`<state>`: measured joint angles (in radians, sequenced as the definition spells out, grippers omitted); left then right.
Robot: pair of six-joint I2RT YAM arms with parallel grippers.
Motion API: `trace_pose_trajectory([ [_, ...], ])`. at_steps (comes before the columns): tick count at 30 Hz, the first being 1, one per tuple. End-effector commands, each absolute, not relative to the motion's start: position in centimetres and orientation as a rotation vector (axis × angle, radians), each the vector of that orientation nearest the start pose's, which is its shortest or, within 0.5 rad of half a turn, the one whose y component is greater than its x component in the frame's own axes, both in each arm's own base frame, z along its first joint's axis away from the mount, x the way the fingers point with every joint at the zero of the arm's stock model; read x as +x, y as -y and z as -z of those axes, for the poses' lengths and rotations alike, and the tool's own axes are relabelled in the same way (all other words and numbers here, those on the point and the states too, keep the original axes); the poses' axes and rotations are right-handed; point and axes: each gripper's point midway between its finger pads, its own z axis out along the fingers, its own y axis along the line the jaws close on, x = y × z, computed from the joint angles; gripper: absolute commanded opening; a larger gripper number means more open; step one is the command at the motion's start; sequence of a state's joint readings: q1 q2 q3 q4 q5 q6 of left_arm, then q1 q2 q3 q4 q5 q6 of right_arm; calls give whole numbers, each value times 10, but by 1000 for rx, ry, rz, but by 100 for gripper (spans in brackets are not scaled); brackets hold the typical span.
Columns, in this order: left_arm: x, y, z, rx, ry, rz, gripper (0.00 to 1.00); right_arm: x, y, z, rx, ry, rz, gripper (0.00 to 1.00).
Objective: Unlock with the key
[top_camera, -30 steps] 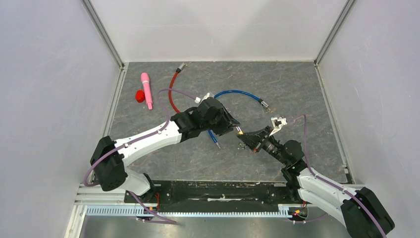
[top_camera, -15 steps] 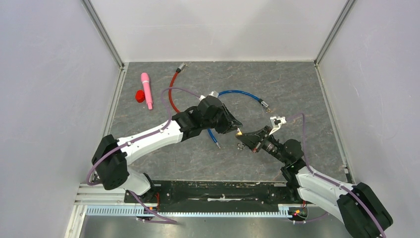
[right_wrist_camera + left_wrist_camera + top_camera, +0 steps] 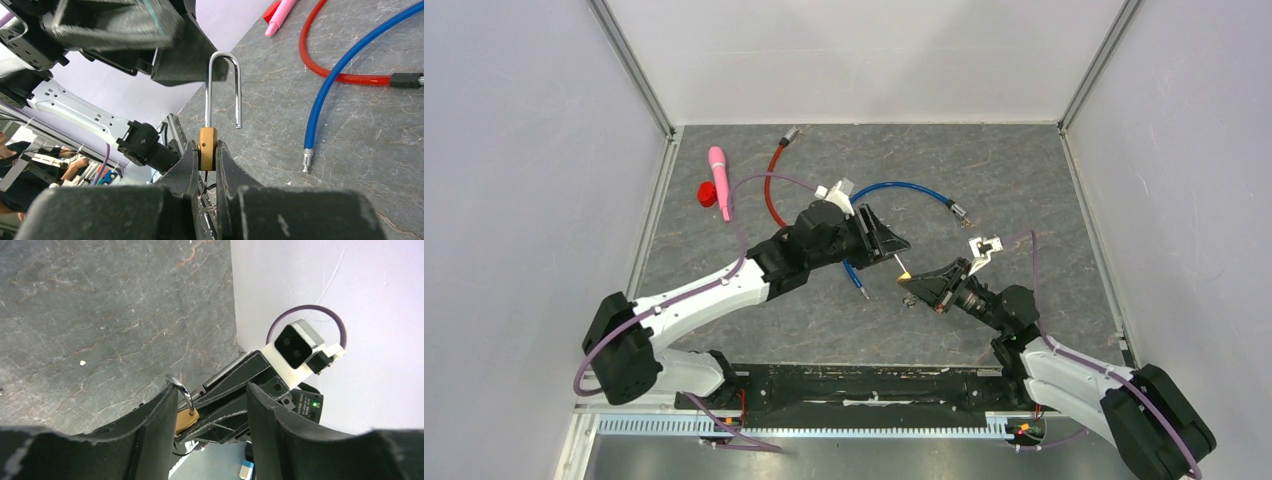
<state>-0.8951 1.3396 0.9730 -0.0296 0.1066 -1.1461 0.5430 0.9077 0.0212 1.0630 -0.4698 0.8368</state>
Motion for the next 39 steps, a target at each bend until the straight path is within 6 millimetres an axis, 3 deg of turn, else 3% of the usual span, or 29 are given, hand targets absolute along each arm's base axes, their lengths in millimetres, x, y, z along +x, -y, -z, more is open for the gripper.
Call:
trace_pose_trajectory([
  [1,232,352,-234,-177,-2212,1289,59,182,-237,-198,-262,-1505,-1428,0],
  [12,226,366,-216,-161,-2372,1287,58,187,-237,-198,-292,-1518,-1382,0],
  [17,224,380,-212,-144,-2421,1335,50,187,-237,-197,-289,-1523,-1376,0],
  [24,233,388,-218,-89,-2311,1394,25,185,-237,-180,-249,-1587,-1403,0],
  [30,239,386,-210,81,-2117,1388,22,185,-234,-157,-187,-1683,-1412,0],
  [39,247,378,-135,91,-2124,1289,24,186,-229,-104,-70,-1912,-1391,0],
])
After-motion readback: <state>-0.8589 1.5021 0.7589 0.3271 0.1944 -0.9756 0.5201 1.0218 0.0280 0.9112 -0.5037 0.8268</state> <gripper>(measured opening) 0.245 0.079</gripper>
